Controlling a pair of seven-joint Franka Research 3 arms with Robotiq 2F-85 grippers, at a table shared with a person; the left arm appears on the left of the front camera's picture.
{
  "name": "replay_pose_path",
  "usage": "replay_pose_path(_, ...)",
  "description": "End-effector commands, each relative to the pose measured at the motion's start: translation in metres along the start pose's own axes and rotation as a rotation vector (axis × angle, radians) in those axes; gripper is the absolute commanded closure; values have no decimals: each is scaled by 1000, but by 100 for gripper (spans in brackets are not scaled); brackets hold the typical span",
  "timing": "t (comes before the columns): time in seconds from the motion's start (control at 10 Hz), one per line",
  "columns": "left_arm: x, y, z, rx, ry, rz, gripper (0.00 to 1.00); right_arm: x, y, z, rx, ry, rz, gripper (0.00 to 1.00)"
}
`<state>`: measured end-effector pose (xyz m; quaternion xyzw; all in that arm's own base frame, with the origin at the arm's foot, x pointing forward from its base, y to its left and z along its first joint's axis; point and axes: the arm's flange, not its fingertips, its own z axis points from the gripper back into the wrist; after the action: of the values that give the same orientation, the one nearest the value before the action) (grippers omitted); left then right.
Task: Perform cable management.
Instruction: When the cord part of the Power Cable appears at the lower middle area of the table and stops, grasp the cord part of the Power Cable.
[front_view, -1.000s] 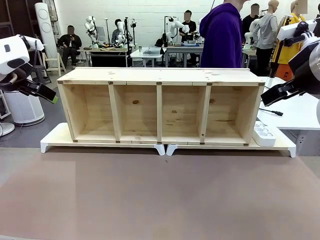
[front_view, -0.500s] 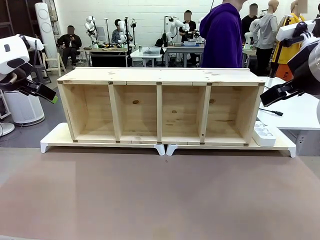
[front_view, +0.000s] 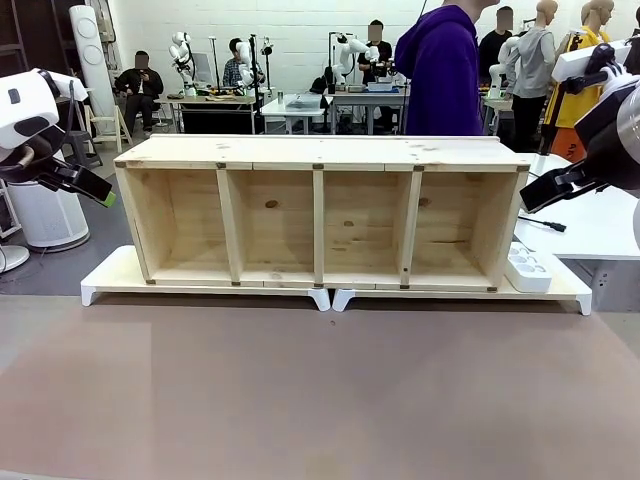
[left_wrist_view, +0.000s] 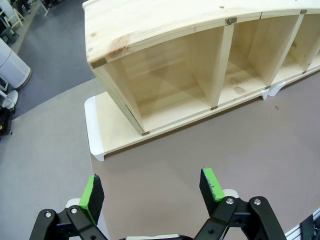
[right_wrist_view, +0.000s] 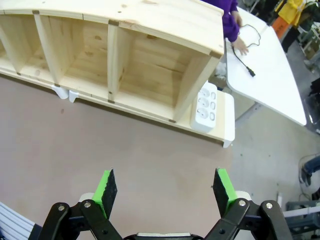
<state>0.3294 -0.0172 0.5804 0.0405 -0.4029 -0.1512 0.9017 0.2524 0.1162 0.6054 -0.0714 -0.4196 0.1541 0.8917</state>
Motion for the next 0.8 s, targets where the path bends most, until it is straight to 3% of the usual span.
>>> replay_pose_path(0.0,0,1,1,4,-1,1,0,0,-2,0,-9,-2,-6,0)
replay_pose_path(0.7,0,1,1,4,-1,1,0,0,-2,0,-9,-2,-6,0)
